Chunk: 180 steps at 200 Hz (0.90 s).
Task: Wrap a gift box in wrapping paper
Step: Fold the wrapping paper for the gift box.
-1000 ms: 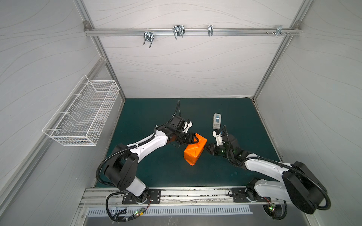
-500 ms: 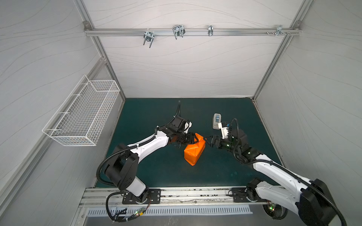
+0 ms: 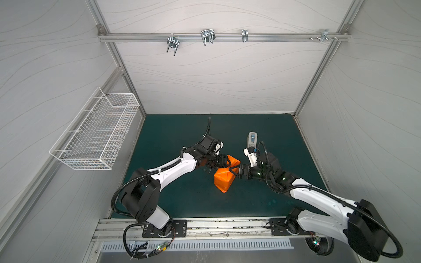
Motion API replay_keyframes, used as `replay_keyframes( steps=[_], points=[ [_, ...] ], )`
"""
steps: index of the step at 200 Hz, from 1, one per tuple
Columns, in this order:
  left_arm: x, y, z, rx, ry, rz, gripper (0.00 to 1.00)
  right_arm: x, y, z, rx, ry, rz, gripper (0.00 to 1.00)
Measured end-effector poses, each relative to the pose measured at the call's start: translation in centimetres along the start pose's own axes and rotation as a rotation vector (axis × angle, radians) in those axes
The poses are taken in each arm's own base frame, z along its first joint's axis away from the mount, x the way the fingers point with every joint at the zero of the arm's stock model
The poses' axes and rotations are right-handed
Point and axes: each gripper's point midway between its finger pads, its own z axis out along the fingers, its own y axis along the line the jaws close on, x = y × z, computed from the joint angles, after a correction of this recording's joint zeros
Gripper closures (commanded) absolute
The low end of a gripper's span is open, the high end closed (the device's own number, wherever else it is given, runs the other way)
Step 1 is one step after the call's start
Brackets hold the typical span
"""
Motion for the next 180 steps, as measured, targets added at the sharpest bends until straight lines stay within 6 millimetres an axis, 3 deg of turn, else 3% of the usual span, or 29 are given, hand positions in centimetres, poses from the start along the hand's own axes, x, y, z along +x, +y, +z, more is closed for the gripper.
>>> replay_keyframes(
  steps=[44,122,150,180],
  points=[
    [0.1,-0.1,0.0,-0.002,0.001,-0.003,0.37,0.8,-1.5,1.0,0.05,0.03,0.021,0.02],
    [0.0,-0.3,-0.3,-0.015,0.007,-0.002,0.36,0.9,-2.6,1.8,0.079,0.03,0.047,0.12],
    [-0.8,-1.1,-1.4,-0.028,0.0,0.004,0.32,1.2,-2.8,1.9,0.07,0.019,0.048,0.13],
    [-2.5,-3.0,-4.2,-0.019,-0.06,0.053,0.26,1.2,-2.8,1.9,0.059,0.005,0.052,0.14]
  ],
)
